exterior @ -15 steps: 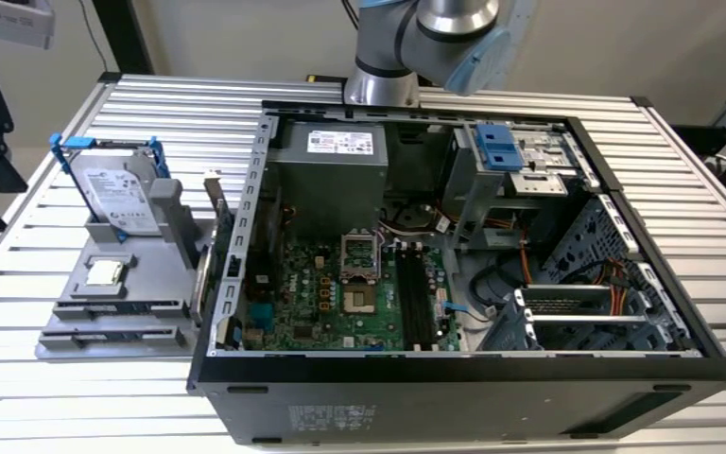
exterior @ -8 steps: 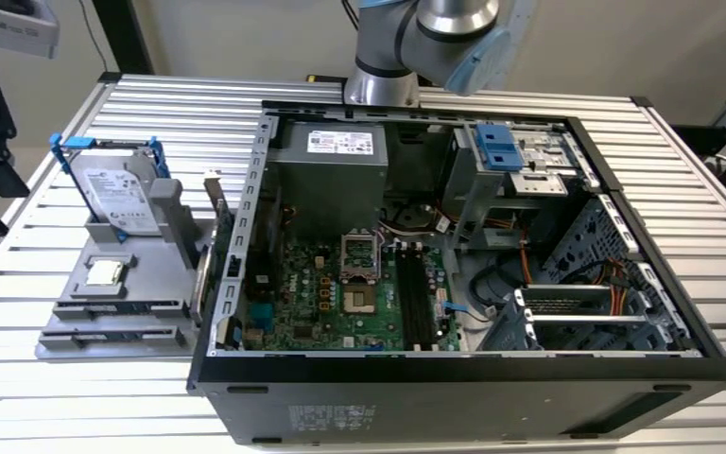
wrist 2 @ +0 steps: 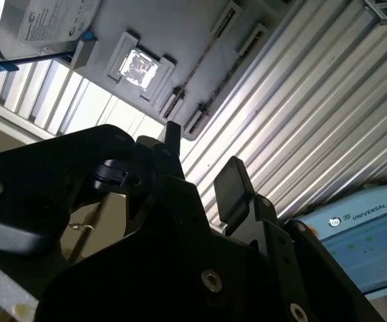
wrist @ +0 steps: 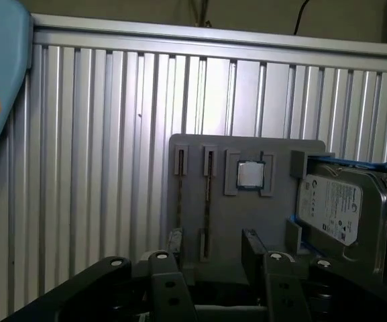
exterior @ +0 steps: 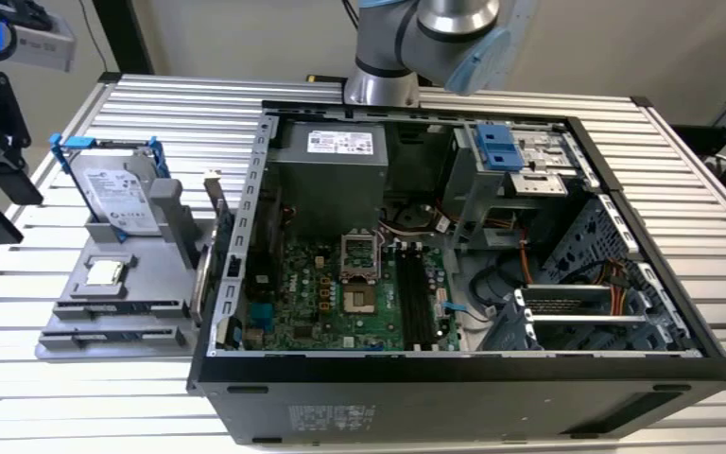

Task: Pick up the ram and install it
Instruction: 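Pick up the ram and move it above insertion slot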

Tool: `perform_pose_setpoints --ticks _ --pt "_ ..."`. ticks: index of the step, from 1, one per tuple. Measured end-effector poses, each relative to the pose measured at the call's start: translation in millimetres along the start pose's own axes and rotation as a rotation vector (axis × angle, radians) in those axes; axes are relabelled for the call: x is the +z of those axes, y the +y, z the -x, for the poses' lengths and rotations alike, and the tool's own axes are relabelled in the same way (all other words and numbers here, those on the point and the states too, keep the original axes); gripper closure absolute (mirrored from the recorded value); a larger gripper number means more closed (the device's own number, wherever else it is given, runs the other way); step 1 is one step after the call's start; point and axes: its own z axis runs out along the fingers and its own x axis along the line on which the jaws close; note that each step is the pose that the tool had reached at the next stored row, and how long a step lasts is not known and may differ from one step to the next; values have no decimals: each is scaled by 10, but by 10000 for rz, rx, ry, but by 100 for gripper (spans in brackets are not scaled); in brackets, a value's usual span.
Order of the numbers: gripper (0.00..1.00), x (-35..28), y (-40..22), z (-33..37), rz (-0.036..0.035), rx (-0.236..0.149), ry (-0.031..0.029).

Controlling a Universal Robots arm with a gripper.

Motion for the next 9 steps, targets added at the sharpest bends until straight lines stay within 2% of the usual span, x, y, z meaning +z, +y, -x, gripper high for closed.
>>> perform_pose_setpoints --ticks 6,9 --pt "0 59 -2 -3 -34 17 4" --pt "0 64 -2 -3 -42 16 5"
